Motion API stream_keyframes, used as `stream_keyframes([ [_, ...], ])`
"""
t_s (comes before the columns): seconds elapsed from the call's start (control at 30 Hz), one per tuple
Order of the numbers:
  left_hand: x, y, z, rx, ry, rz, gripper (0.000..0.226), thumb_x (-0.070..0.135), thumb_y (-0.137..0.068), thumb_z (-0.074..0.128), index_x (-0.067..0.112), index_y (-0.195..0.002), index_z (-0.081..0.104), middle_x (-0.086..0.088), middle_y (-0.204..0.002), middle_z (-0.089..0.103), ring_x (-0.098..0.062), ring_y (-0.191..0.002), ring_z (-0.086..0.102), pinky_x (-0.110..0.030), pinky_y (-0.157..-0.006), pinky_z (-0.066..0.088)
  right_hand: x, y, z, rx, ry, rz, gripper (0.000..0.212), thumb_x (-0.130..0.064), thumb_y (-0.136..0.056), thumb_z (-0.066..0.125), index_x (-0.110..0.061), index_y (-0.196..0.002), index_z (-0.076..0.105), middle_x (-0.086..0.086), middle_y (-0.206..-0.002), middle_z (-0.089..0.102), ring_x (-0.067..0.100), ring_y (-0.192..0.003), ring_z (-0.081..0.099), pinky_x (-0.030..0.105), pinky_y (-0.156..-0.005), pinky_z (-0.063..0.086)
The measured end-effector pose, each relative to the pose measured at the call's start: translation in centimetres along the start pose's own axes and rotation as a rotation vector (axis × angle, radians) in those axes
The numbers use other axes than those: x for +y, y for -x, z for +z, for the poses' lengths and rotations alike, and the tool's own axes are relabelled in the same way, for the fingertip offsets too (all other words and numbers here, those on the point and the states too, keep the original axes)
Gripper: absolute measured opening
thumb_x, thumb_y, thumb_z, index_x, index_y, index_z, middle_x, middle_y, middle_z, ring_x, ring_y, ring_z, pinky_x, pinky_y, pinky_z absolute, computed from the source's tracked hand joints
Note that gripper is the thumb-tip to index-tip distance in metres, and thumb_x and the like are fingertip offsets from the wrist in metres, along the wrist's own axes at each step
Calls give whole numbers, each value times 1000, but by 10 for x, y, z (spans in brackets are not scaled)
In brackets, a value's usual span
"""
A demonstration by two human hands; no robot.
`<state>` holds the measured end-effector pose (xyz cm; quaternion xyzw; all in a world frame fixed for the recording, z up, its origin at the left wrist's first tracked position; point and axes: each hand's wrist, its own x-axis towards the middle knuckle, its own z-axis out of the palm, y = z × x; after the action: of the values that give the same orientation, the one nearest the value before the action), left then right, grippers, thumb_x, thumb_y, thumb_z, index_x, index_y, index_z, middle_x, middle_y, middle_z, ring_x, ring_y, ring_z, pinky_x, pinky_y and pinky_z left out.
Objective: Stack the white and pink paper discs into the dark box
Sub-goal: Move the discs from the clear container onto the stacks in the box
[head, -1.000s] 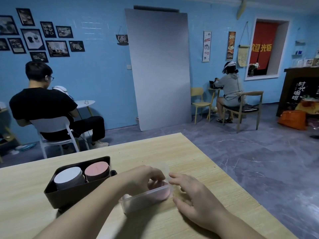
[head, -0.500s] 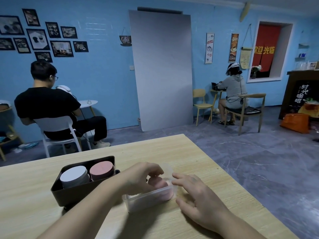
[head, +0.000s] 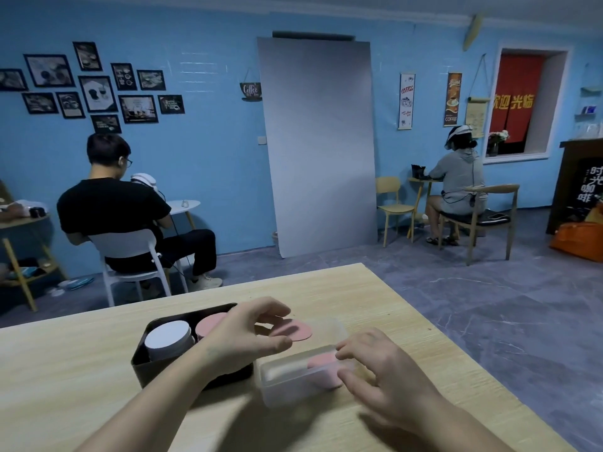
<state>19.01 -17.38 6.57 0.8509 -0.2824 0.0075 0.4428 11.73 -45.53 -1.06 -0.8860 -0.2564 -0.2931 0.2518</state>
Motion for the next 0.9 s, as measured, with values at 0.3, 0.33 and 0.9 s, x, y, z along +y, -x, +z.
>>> stream_keyframes([
  [0.3,-13,23,-62,190,-11,-50,47,7,-73,93,19,-113,72,4,-110,76,-5,-104,72,-17,-93,55,-32,-24,19,-22,25,4,15,-43,-91,60,-30,-83,65,-19,-83,64,-1,-83,55,27,-68,51],
  [0.33,-15,24,-69,194,-49,-59,47,10,-73,93,22,-113,71,6,-110,76,-2,-103,71,-14,-92,53,-33,-25,21,-21,21,5,16,-43,-91,60,-30,-83,64,-19,-82,63,-1,-83,55,29,-68,52],
  [0.9,-72,19,-89,169,-342,-168,33,34,-78,89,33,-104,69,16,-102,74,6,-101,66,-18,-82,54,-27,-19,25,35,-68,-26,10,-38,-92,63,-30,-88,67,-24,-87,63,-3,-87,58,21,-75,47],
])
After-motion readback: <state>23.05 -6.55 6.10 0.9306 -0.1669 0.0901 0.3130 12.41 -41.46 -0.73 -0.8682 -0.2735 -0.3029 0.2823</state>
